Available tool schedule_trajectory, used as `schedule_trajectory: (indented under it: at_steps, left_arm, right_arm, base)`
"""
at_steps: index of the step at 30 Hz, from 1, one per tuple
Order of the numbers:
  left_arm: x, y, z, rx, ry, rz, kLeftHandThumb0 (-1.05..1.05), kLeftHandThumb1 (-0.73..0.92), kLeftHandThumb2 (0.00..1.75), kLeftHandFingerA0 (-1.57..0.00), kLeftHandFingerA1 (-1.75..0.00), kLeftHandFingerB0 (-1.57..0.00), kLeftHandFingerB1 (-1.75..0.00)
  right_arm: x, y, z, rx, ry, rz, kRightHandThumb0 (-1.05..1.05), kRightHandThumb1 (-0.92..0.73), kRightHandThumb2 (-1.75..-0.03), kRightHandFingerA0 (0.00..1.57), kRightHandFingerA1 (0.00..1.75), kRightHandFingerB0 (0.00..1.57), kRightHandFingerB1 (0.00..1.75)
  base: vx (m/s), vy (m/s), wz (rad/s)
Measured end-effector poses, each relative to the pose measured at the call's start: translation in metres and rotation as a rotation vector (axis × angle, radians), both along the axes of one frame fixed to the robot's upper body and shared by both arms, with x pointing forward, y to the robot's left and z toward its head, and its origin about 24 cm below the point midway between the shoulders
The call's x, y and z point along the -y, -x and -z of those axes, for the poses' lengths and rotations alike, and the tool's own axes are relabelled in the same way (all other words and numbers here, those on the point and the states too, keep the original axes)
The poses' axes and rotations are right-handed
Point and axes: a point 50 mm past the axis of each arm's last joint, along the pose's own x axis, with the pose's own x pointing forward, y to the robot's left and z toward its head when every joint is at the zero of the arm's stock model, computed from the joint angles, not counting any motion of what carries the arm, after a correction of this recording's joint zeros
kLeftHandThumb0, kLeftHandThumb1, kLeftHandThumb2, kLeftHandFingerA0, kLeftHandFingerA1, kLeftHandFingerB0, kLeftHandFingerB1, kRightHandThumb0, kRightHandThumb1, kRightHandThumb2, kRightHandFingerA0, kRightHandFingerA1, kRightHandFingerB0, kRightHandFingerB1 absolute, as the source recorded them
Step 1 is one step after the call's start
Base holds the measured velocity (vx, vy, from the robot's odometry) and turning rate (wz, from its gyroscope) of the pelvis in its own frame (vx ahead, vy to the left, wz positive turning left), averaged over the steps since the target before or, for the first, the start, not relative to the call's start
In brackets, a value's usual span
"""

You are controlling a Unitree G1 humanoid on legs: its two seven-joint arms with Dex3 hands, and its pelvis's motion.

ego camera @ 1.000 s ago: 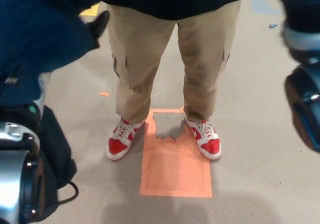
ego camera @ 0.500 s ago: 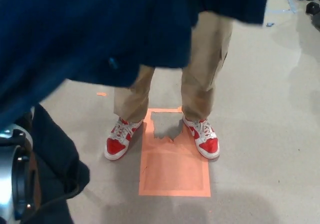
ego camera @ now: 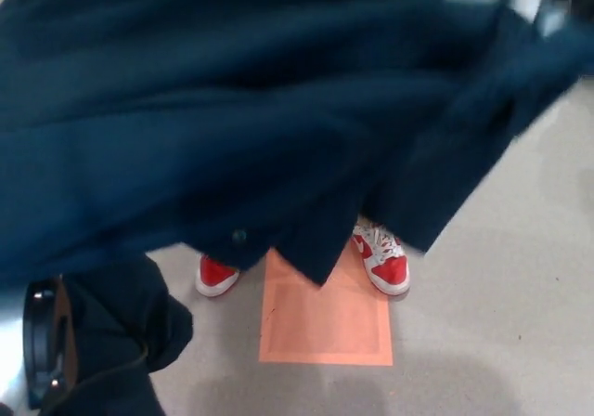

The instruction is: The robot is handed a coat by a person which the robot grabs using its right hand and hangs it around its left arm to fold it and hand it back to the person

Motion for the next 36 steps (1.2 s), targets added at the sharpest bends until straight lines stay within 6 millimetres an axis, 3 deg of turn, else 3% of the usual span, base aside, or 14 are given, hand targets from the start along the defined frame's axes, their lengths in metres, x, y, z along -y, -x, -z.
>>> schedule_trajectory:
  at_steps: [2, 7, 8, 9, 10, 12, 16, 17, 19, 21, 22, 23, 27, 36]
  left_arm:
    - [0.000, 0.000, 0.002, -0.004, 0.000, 0.001, -0.71, 0.75, 0.62, -0.25, -0.32, -0.19, -0.30]
    - [0.004, 0.002, 0.009, -0.022, 0.006, 0.017, -0.70, 0.75, 0.62, -0.25, -0.32, -0.20, -0.30]
    - [0.005, 0.002, 0.011, -0.026, 0.007, 0.022, -0.71, 0.75, 0.62, -0.26, -0.32, -0.20, -0.30]
    - [0.007, 0.002, 0.014, -0.034, 0.009, 0.028, -0.71, 0.75, 0.62, -0.26, -0.32, -0.20, -0.30]
    - [0.008, 0.003, 0.016, -0.037, 0.010, 0.030, -0.71, 0.75, 0.63, -0.26, -0.32, -0.20, -0.30]
    - [0.009, 0.004, 0.020, -0.047, 0.012, 0.038, -0.71, 0.75, 0.63, -0.26, -0.32, -0.20, -0.30]
    - [0.012, 0.005, 0.025, -0.061, 0.012, 0.052, -0.71, 0.75, 0.63, -0.26, -0.32, -0.19, -0.29]
    - [0.013, 0.005, 0.026, -0.063, 0.012, 0.055, -0.71, 0.76, 0.63, -0.26, -0.32, -0.19, -0.29]
    - [0.013, 0.005, 0.026, -0.063, 0.013, 0.059, -0.70, 0.76, 0.63, -0.26, -0.31, -0.19, -0.29]
    - [0.010, 0.005, 0.024, -0.055, 0.012, 0.054, -0.70, 0.75, 0.63, -0.28, -0.32, -0.21, -0.30]
    - [0.006, 0.005, 0.022, -0.048, 0.010, 0.046, -0.70, 0.75, 0.63, -0.28, -0.32, -0.21, -0.30]
    - [0.003, 0.006, 0.020, -0.042, 0.006, 0.039, -0.71, 0.75, 0.63, -0.27, -0.32, -0.21, -0.30]
    - [-0.010, 0.006, 0.006, 0.009, -0.013, 0.019, -0.72, 0.75, 0.64, -0.27, -0.33, -0.20, -0.30]
    - [-0.014, 0.006, -0.006, 0.063, -0.024, 0.024, -0.70, 0.75, 0.62, -0.27, -0.32, -0.21, -0.30]
  right_arm:
    - [-0.002, 0.001, 0.049, -0.176, 0.050, -0.014, -0.27, -0.81, -0.64, 1.05, 0.59, 0.97, 0.87]
    - [-0.015, 0.009, 0.122, -0.439, 0.161, -0.079, -0.42, -0.78, -0.64, 0.84, 0.53, 0.83, 0.53]
    - [-0.018, 0.010, 0.133, -0.482, 0.193, -0.095, -0.66, -0.59, -0.98, 0.40, 0.54, 0.39, 0.51]
    - [-0.021, 0.013, 0.146, -0.534, 0.239, -0.114, -0.66, -0.59, -0.98, 0.40, 0.54, 0.39, 0.51]
    - [-0.022, 0.014, 0.153, -0.564, 0.265, -0.126, -0.73, -0.60, -0.60, 0.24, 0.33, 0.28, 0.32]
    - [-0.023, 0.017, 0.171, -0.653, 0.341, -0.160, -0.73, -0.56, -0.58, 0.09, 0.27, 0.07, 0.23]
    - [-0.024, 0.018, 0.191, -0.781, 0.453, -0.212, -0.82, -0.46, -0.86, 0.00, 0.01, 0.00, 0.00]
    - [-0.023, 0.018, 0.194, -0.803, 0.477, -0.219, -0.83, -0.54, -0.57, 0.00, 0.00, 0.00, 0.00]
    - [-0.012, 0.020, 0.203, -0.875, 0.542, -0.225, -0.86, -0.55, -0.57, 0.00, 0.00, 0.00, 0.00]
    - [0.013, 0.030, 0.215, -0.989, 0.630, -0.198, -0.87, -0.50, -0.86, 0.00, 0.00, 0.00, 0.00]
    - [0.028, 0.037, 0.221, -1.050, 0.668, -0.177, -0.87, -0.50, -0.86, 0.00, 0.00, 0.00, 0.00]
    - [0.043, 0.043, 0.225, -1.107, 0.703, -0.154, -0.82, -0.56, -0.58, 0.00, 0.00, 0.00, 0.00]
    - [0.098, 0.070, 0.232, -1.317, 0.764, -0.069, -0.85, -0.47, -0.84, 0.00, 0.00, 0.00, 0.00]
    - [0.116, 0.096, 0.242, -1.509, 0.825, -0.169, -0.79, -0.51, -0.91, 0.00, 0.12, 0.00, 0.11]
  base:
    - [0.00, 0.000, 0.00]
    - [0.00, 0.000, 0.00]
    - [0.00, 0.000, 0.00]
    - [0.00, 0.000, 0.00]
    - [0.00, 0.000, 0.00]
    - [0.00, 0.000, 0.00]
    - [0.00, 0.000, 0.00]
    - [0.00, 0.000, 0.00]
    - [0.00, 0.000, 0.00]
    - [0.00, 0.000, 0.00]
    - [0.00, 0.000, 0.00]
    - [0.00, 0.000, 0.00]
    - [0.00, 0.000, 0.00]
    - [0.00, 0.000, 0.00]
